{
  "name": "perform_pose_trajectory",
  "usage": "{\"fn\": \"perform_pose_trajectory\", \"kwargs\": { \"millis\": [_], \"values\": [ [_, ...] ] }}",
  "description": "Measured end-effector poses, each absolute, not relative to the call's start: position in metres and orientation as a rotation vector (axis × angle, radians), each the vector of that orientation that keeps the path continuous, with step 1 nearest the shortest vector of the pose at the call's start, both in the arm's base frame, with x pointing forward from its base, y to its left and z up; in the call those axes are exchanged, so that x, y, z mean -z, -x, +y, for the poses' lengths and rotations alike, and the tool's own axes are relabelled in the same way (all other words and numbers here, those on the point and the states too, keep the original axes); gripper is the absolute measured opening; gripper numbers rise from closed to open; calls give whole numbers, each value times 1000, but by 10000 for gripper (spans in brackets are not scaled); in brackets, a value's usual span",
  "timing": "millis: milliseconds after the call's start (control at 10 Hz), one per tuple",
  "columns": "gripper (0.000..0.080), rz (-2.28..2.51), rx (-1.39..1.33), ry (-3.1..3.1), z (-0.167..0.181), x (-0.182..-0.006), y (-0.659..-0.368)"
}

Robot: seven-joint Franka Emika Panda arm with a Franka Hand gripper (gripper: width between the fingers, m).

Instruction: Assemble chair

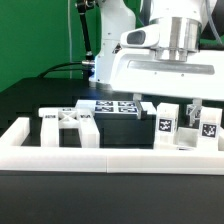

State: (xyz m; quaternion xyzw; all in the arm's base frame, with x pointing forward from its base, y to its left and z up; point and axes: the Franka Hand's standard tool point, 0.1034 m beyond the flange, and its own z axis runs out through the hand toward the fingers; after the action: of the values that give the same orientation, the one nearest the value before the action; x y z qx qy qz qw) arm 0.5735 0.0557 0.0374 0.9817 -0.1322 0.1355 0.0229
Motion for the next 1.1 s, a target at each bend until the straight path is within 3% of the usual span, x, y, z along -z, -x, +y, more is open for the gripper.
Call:
{"fn": "perform_pose_trajectory", "kwargs": {
  "millis": [500, 700, 800, 900, 1100],
  "values": [
    [649, -376, -387, -3025, 53, -13, -568],
    [631, -369, -386, -3022, 47, -14, -572],
    [504, -372, -393, -3021, 46, -16, -575],
    [504, -371, -392, -3022, 46, -15, -575],
    [156, -371, -392, -3022, 46, -15, -575]
  ]
}}
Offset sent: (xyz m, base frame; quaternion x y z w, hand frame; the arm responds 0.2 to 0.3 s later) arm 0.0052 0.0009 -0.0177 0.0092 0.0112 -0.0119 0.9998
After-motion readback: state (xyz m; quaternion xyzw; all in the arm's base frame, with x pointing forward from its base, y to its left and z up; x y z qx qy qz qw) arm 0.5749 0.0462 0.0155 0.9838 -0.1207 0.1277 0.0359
